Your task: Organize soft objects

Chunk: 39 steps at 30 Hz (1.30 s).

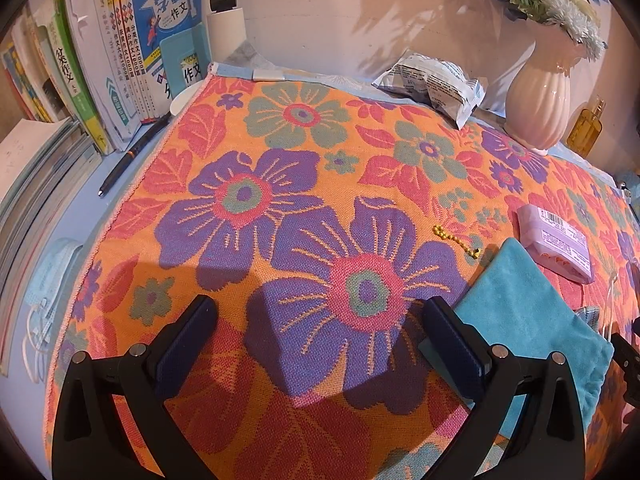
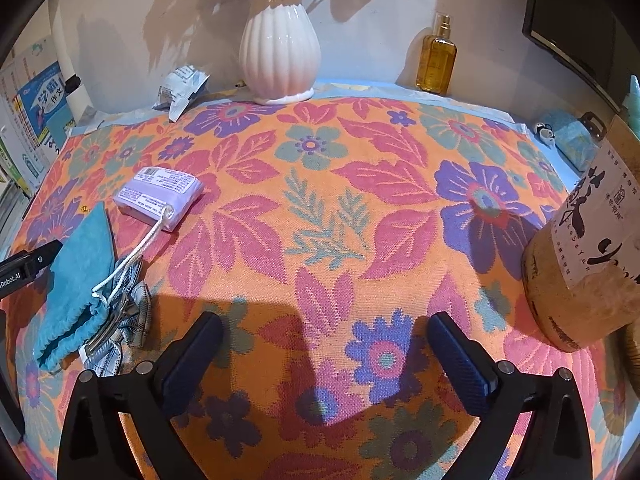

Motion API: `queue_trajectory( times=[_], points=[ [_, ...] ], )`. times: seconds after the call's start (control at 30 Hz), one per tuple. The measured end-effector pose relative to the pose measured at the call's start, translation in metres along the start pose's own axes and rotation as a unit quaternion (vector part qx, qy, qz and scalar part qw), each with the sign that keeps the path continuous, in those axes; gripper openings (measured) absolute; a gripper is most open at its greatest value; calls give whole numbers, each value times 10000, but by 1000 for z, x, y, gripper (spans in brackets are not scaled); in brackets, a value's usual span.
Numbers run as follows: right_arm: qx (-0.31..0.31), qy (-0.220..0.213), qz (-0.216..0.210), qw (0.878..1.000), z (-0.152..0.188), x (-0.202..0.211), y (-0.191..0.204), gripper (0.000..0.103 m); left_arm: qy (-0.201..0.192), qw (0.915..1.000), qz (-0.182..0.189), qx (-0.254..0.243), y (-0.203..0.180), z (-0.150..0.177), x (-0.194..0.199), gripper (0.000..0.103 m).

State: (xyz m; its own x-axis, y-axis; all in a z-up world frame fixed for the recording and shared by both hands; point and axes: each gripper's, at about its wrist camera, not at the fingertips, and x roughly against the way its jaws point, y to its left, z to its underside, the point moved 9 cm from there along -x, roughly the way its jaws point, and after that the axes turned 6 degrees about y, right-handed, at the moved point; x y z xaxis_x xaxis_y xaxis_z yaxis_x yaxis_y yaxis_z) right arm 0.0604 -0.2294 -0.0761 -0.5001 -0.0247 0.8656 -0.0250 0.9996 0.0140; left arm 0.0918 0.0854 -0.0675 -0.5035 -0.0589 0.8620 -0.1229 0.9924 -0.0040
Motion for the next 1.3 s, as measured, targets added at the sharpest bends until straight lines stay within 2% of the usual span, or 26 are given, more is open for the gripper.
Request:
queue_trajectory(
  times=[1.3],
  points=[
    [66,31,-98,9999,0,-1,6,103,8,10000,-10,3,0,0,0,103]
  ],
)
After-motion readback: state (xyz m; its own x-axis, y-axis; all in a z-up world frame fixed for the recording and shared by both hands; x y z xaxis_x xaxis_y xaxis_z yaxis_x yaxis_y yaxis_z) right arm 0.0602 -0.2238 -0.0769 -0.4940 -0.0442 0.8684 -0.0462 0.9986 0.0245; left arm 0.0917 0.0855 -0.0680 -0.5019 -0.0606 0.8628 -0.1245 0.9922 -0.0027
